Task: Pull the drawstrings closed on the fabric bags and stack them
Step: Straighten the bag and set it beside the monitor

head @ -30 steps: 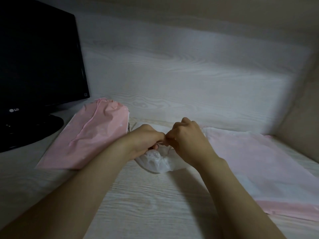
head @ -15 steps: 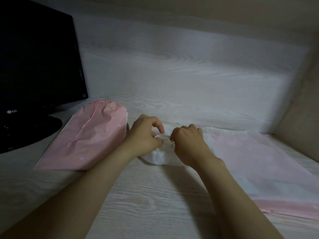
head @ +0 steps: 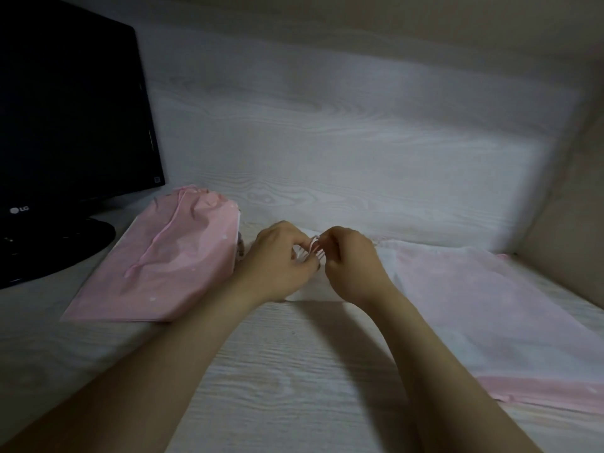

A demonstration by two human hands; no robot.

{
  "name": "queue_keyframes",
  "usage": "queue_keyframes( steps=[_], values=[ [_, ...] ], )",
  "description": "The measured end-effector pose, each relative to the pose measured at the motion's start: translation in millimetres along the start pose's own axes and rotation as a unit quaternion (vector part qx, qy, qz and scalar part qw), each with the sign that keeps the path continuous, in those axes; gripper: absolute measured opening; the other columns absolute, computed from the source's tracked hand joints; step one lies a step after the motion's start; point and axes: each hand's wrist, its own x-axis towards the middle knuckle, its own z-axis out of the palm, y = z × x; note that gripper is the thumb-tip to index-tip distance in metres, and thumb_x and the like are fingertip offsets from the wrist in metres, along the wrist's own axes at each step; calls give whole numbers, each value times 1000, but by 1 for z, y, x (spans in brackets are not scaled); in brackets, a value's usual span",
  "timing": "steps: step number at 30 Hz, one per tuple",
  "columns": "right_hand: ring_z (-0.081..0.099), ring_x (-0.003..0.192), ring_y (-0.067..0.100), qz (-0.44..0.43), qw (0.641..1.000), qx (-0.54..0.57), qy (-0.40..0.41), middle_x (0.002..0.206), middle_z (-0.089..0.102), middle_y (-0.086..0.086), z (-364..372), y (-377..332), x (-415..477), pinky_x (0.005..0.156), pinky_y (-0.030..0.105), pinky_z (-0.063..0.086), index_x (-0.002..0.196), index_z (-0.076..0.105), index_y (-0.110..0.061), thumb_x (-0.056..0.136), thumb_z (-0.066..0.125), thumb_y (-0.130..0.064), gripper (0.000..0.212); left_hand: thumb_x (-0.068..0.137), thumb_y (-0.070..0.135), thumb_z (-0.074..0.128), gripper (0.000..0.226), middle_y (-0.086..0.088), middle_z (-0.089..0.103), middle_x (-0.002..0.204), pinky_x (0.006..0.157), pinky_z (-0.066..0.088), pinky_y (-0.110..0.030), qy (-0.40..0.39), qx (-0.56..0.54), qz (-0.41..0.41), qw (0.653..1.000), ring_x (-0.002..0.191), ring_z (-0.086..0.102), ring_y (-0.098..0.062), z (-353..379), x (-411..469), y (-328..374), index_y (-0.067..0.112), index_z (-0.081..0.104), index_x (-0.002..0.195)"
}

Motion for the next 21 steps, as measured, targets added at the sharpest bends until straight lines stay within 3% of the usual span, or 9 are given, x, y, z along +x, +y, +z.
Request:
queue_keyframes(
  steps=[4,6,10,12,14,16,17,18,21],
  values=[
    [63,89,30,-7,999,-3,33,88,69,-3,2,-1,1,84,50,52,80,55,-35,91,37,-30,22,88,22,80,26,7,66,101,84,54,-28,20,-34,-31,999,89,64,-7,-4,1,2,34,67,70],
    [64,94,31,-3,999,-14,48,94,72,-2,3,1,2,87,50,51,87,64,-32,92,37,-30,27,90,23,76,21,8,65,103,80,51,-24,22,-82,-90,992,86,65,-7,-10,4,8,27,70,70],
    [62,97,31,13,998,-22,64,100,72,-3,4,8,4,91,50,48,93,68,-27,98,43,-22,26,86,30,67,32,-2,58,80,79,44,-36,5,-239,-192,952,77,56,-15,-23,12,14,4,59,70],
    [62,98,31,22,997,-24,63,100,72,-2,5,9,5,91,50,48,95,70,-26,100,46,-19,25,82,38,70,37,-3,68,85,92,50,-42,4,-386,-206,899,89,65,-17,-31,12,18,6,62,66],
    [62,96,31,20,997,-26,64,99,73,-2,5,10,5,90,49,49,95,71,-26,99,44,-23,27,91,30,68,41,-10,77,102,103,49,-41,-12,-572,-207,794,105,73,-21,-39,13,21,16,58,54],
    [63,93,30,11,998,-19,65,96,73,-3,6,10,4,88,49,50,93,72,-27,98,47,-25,26,94,27,65,43,-11,73,87,104,52,-42,-10,-698,-219,681,92,77,-25,-46,14,21,18,50,54],
    [63,93,29,4,998,-16,64,96,73,-3,6,10,5,88,49,50,93,73,-27,99,50,-24,25,97,28,63,42,-7,64,73,97,55,-42,-6,-713,-226,664,73,72,-22,-46,16,20,18,46,60],
    [63,93,28,-5,998,-15,63,96,73,-4,5,10,5,88,49,50,94,74,-27,100,51,-23,24,101,30,61,42,-2,53,62,84,56,-39,3,-686,-240,687,56,59,-17,-45,17,19,19,43,66],
    [59,95,28,-34,998,-35,47,96,70,-3,1,9,3,87,46,47,99,77,-27,103,51,-23,27,106,34,59,30,7,42,58,51,35,-28,63,-432,-256,863,46,33,-10,-31,20,8,20,47,82]
  ],
)
